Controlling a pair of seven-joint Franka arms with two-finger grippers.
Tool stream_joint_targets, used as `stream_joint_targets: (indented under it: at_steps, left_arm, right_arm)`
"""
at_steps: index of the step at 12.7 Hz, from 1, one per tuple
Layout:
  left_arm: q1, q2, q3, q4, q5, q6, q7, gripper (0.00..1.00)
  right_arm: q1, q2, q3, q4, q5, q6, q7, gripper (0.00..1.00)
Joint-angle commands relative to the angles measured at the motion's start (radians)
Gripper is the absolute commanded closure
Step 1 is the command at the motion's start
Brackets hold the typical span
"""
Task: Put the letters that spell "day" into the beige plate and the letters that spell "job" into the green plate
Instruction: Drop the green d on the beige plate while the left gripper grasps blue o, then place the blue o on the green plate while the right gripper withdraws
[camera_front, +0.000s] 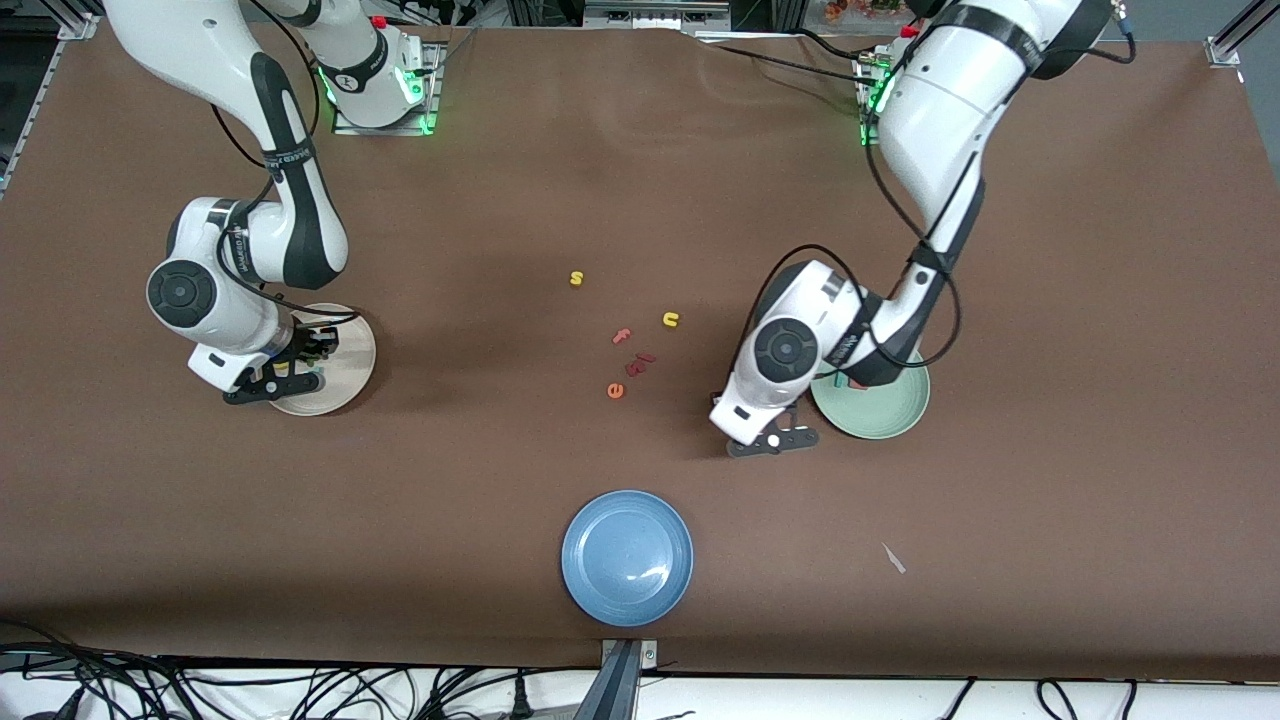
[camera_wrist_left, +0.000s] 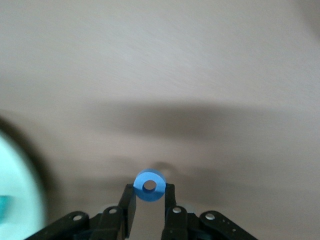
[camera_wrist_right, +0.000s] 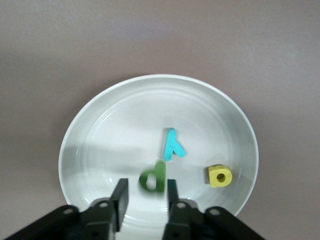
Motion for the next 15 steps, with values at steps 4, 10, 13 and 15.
stream_joint_targets:
  at_steps: [4, 10, 13, 15]
  left_arm:
    - [0.118, -0.128, -0.009, -0.107, 0.022, -0.161, 0.223, 1.0]
    - [0.251, -0.18, -0.018, -0.294, 0.025, -0.148, 0.347, 1.0]
    - [0.26, -0.186, -0.021, -0.308, 0.016, -0.149, 0.354, 0.01]
    - [0.265, -0.203, -0.021, -0.294, 0.016, -0.16, 0.357, 0.0]
  right_arm:
    - [0.012, -0.025, 0.012, 0.102, 0.001, -0.158, 0.05, 0.0]
    - [0.038, -0.022, 0.064, 0.277, 0.001, -0.415, 0.233, 0.0]
    - [0.051, -0.037, 0.064, 0.351, -0.005, -0.574, 0.241, 0.0]
    - [0.042, -0.11, 0.084, 0.351, -0.019, -0.618, 0.256, 0.0]
